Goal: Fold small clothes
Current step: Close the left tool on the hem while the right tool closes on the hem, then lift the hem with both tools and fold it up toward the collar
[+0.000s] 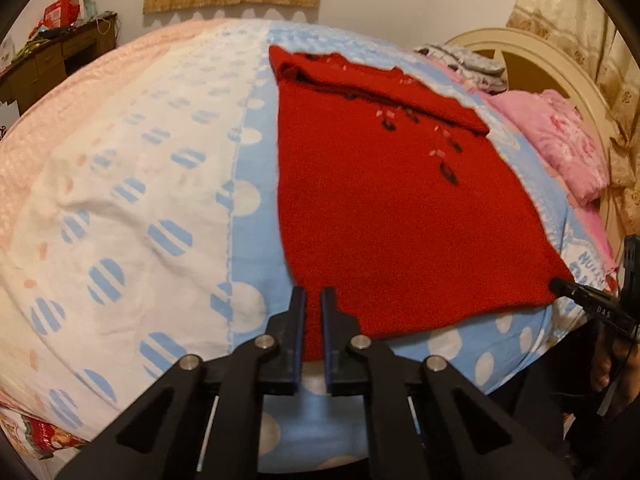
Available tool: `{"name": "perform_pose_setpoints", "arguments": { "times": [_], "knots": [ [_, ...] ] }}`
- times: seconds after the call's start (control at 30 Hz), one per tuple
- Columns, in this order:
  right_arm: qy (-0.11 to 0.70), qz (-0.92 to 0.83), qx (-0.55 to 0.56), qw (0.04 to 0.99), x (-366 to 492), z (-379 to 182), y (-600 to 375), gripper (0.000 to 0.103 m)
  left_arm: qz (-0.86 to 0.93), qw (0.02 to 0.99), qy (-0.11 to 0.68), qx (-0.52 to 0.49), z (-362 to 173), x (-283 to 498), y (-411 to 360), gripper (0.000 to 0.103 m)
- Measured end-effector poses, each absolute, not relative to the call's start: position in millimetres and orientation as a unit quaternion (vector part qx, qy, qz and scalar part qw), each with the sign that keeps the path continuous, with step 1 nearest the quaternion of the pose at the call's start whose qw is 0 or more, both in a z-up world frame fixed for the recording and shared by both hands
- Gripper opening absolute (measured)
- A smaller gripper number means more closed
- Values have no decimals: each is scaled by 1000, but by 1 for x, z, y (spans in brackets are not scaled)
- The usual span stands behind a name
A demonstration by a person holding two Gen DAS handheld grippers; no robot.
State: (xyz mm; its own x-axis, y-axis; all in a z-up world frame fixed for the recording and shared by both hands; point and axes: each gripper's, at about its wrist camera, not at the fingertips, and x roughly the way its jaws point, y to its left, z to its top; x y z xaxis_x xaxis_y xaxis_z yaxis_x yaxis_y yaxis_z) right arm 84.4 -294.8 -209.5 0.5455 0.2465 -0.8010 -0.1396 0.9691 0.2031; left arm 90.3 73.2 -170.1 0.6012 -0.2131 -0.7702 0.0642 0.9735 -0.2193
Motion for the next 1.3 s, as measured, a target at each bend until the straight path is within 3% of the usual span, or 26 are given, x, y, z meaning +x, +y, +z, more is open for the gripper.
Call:
{"name": "perform_pose_setpoints", "arguments": {
  "times": [0.57,1.23,1.3],
  "knots": [
    [372,127,122,911,90,-150,-309,7,-117,896,406,-134,-140,122,90,4],
    [301,138,155,931,189,-80,-307,7,-106,911,356,-180,-93,215,119,4],
    [298,138,156,931,201,-75,-307,7,-101,914,351,-176,-89,227,120,0]
  ]
}}
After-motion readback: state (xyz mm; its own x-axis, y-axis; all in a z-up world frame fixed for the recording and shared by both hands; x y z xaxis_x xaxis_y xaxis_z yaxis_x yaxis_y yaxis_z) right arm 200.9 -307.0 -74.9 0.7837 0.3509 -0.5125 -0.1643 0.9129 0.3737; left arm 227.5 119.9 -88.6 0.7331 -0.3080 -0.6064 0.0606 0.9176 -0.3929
